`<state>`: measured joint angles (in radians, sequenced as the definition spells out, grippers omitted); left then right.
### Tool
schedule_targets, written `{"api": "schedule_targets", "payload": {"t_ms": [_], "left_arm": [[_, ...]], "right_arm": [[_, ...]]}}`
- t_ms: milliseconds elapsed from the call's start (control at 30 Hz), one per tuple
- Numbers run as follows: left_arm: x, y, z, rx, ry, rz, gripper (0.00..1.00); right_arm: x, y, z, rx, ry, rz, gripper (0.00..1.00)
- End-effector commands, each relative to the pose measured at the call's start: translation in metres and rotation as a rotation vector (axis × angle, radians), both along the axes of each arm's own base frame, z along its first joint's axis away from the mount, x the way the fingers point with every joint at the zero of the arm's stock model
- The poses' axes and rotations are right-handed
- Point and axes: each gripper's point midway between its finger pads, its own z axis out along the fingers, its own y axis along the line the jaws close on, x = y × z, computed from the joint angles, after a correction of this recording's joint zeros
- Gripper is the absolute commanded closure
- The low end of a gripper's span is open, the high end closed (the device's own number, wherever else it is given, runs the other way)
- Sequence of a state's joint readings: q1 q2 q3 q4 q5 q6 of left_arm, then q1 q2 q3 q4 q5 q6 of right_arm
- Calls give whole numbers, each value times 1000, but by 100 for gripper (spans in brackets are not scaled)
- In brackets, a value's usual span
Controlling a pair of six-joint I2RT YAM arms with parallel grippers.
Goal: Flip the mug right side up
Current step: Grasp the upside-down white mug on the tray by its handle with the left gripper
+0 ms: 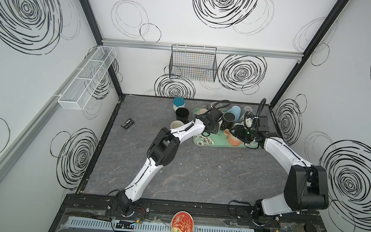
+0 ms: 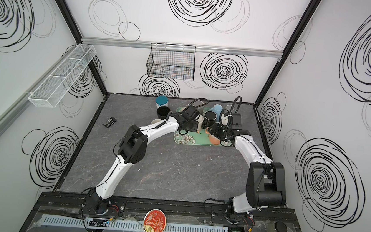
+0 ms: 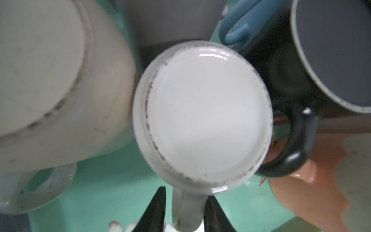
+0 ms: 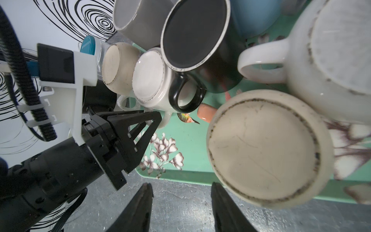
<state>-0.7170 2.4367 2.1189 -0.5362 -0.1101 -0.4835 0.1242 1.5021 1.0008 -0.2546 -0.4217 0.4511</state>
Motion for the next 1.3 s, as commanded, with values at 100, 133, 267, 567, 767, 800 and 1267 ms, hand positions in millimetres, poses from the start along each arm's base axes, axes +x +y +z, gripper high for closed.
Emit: {"api": "schedule_targets", "payload": {"t_ms": [100, 133, 267, 567, 767, 800, 1267], "left_arm": [[-10, 7, -1, 59, 0, -43, 80], [-14, 9, 0, 63, 2, -45, 81], [-37, 19, 3, 73, 11, -58, 84], [-61, 44, 8, 72, 16, -21, 66], [-51, 53, 1, 62, 43, 58, 50], [-50, 52, 1, 63, 43, 60, 50], [-51, 36, 10, 174, -1, -55, 90]], "right_arm": [[2, 5, 13, 21, -13, -7, 48], [1, 5, 13, 21, -15, -6, 48], [-1, 7, 12, 24, -12, -7, 48], [-1, 15, 13, 31, -12, 8, 48], [-5, 24, 11, 33, -1, 32, 48], [-6, 26, 11, 33, 1, 35, 48], [-17, 43, 17, 122, 41, 37, 48]]}}
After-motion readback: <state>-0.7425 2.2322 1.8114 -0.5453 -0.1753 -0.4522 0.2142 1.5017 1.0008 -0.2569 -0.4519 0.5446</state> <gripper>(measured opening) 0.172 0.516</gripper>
